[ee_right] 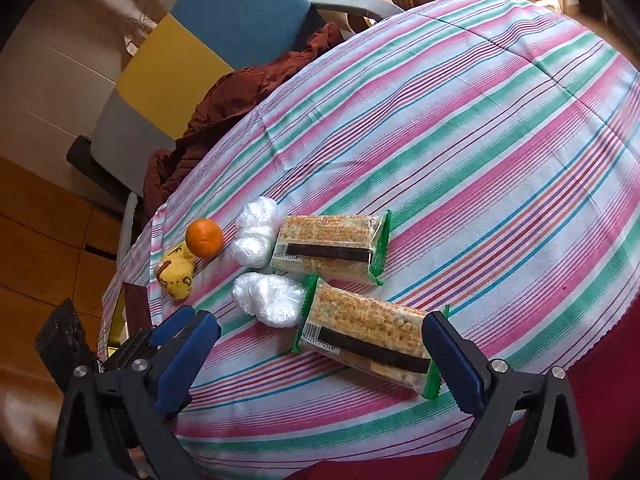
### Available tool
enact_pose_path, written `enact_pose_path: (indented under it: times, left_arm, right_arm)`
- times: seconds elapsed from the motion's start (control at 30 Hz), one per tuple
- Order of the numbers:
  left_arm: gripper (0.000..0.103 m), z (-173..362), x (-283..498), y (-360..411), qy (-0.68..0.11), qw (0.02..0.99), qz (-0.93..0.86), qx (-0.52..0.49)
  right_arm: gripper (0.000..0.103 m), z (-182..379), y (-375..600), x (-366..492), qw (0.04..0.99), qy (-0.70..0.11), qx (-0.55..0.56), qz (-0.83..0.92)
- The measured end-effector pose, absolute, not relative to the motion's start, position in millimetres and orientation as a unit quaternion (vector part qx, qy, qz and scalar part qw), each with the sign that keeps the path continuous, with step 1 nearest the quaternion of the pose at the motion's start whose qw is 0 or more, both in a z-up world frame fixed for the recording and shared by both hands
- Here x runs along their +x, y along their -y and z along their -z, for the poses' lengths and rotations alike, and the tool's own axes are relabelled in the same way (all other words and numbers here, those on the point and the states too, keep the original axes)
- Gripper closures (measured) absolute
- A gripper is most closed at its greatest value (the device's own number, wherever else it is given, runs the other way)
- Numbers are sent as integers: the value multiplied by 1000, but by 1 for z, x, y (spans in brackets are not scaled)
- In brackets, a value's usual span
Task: Organize objects
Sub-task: 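Grasp a wrapped white ball with left tool while right tool approaches a cracker pack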
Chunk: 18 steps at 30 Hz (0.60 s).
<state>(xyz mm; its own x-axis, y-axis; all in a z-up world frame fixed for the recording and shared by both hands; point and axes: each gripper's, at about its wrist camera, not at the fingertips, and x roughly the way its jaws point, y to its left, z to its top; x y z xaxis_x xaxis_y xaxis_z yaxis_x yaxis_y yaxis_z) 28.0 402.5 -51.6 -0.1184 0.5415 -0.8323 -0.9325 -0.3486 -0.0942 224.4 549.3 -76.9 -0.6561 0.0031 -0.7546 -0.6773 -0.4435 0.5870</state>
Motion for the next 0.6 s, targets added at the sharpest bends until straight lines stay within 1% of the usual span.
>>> enact_pose_path:
  times: [0.2,0.43,0.47,0.5,0.53,0.6]
  left_arm:
    - [47,51,45,-427,-231,546,-696,-406]
    - [47,81,49,-465,-233,539,-684,-434]
    - [53,87,45,-467,-231,534,-682,-444]
    - [56,92,40,-465,-214,534,-677,-460]
    - [57,91,37,-460,-201,537,-678,-460]
    - [58,90,35,-451,-204,536,-682,-453]
  right_arm:
    - [0,77,-551,228,216,-490,-338,-774]
    - [0,77,-552,230,216,-492,-335,-774]
    - [0,77,-552,230,214,-491,-337,-774]
    - [0,77,-551,229,212,-491,-339,-774]
    - [0,78,-551,228,210,-490,-341,-774]
    - [0,78,-551,227,210,-489,-345,-773]
